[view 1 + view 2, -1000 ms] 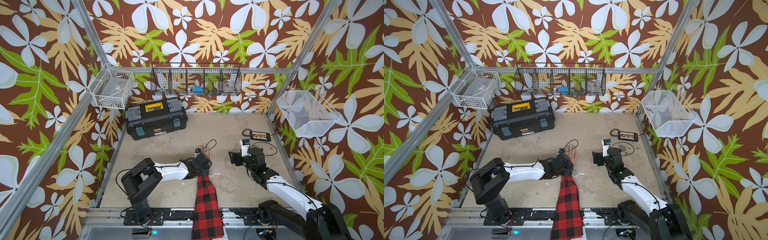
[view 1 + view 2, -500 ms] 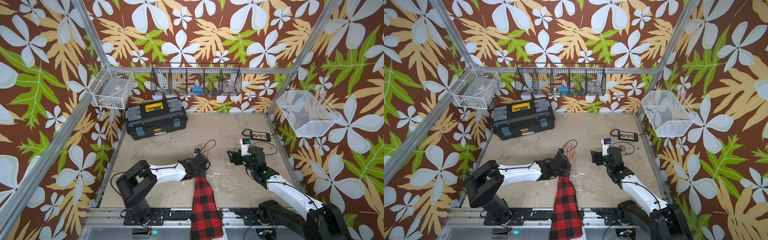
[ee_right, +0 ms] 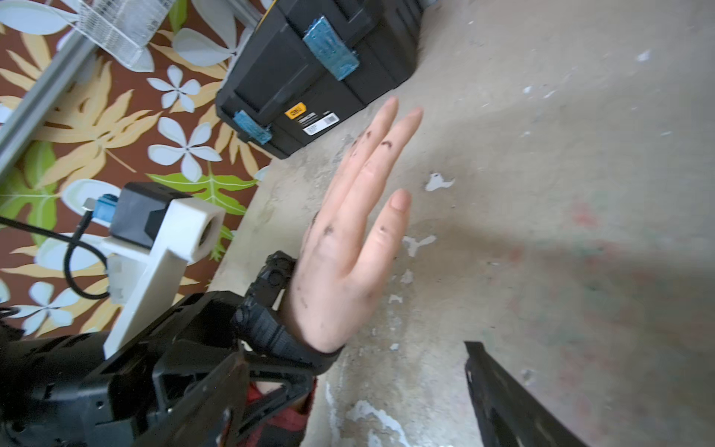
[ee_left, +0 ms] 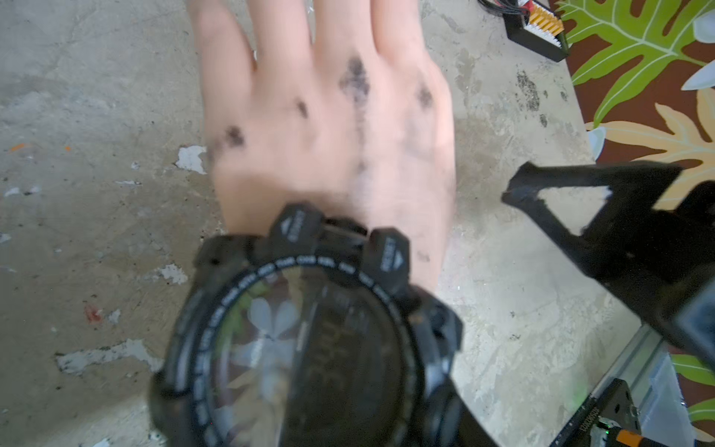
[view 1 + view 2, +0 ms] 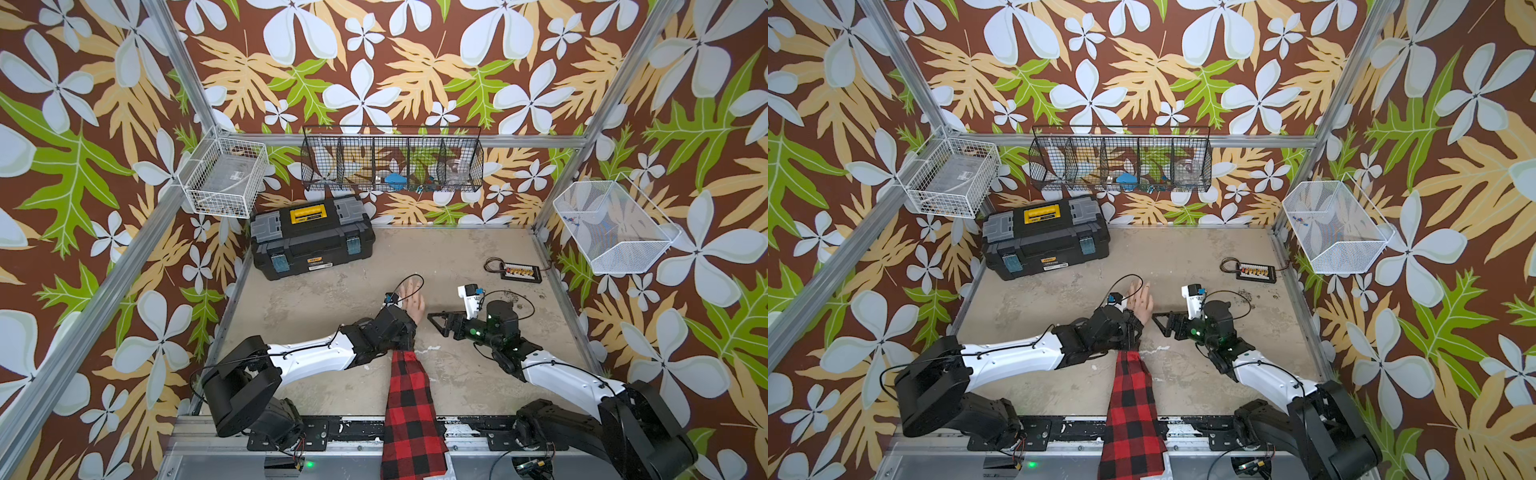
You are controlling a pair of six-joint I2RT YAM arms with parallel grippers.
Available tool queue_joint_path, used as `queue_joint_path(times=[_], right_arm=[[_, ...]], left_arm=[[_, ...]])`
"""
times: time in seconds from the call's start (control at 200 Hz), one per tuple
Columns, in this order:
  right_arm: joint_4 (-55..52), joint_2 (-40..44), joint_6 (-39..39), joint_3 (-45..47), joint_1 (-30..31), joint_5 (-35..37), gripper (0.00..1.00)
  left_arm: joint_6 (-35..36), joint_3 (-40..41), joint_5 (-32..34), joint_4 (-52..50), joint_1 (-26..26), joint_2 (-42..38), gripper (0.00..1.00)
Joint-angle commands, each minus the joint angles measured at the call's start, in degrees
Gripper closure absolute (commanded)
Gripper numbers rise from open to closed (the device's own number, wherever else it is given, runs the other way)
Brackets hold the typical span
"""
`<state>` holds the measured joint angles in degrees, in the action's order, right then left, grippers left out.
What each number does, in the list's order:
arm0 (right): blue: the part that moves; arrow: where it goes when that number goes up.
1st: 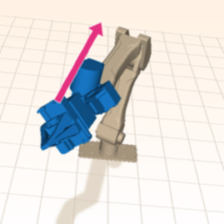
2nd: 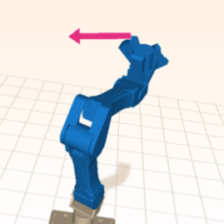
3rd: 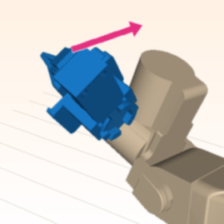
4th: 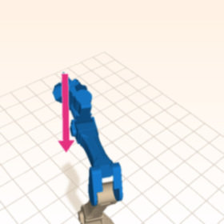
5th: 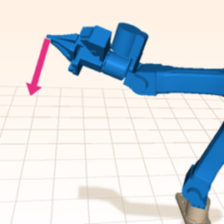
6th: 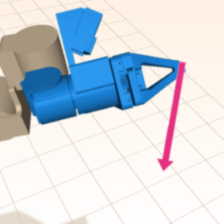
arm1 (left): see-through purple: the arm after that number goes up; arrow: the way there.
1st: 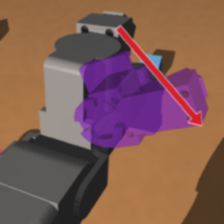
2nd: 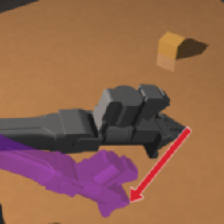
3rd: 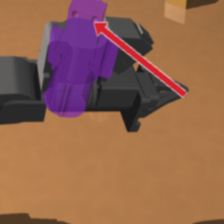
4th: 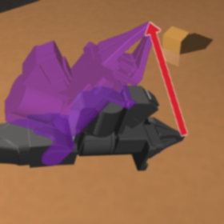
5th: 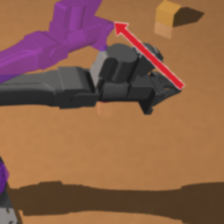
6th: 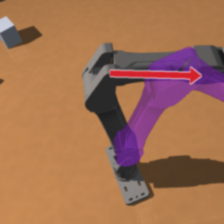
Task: Take off the watch
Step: Adjust the hand at the center of the board.
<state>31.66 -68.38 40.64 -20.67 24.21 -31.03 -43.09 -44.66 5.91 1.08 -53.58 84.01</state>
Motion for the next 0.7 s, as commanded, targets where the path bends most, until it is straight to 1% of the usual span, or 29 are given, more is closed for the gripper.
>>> queue_joint_path(times=[0.0, 0.135, 0.39, 0.571, 0.696], right_arm=[[12.84, -3.52, 7.25, 0.15, 1.29, -2.57, 0.1], [18.37, -9.37, 11.6, -1.2, 2.15, -4.34, 0.13], [31.65, -20.34, 22.09, -3.52, 4.56, -7.16, 0.2], [37.94, -26.26, 27.08, -5.55, 6.5, -8.04, 0.28], [39.92, -28.19, 29.01, -5.97, 7.26, -7.92, 0.37]], left_arm=[[0.64, 0.66, -0.82, 4.87, 0.04, -1.72, 0.53], [0.68, 2.1, -1.5, 6.39, 0.11, -3.72, 0.54], [1.61, 3.6, -2.52, 8.78, 0.02, -6.34, 0.54], [1.74, 4.5, -2.74, 9.73, 0.04, -7.4, 0.54], [1.86, 4.73, -2.83, 9.99, 0.09, -7.58, 0.54]])
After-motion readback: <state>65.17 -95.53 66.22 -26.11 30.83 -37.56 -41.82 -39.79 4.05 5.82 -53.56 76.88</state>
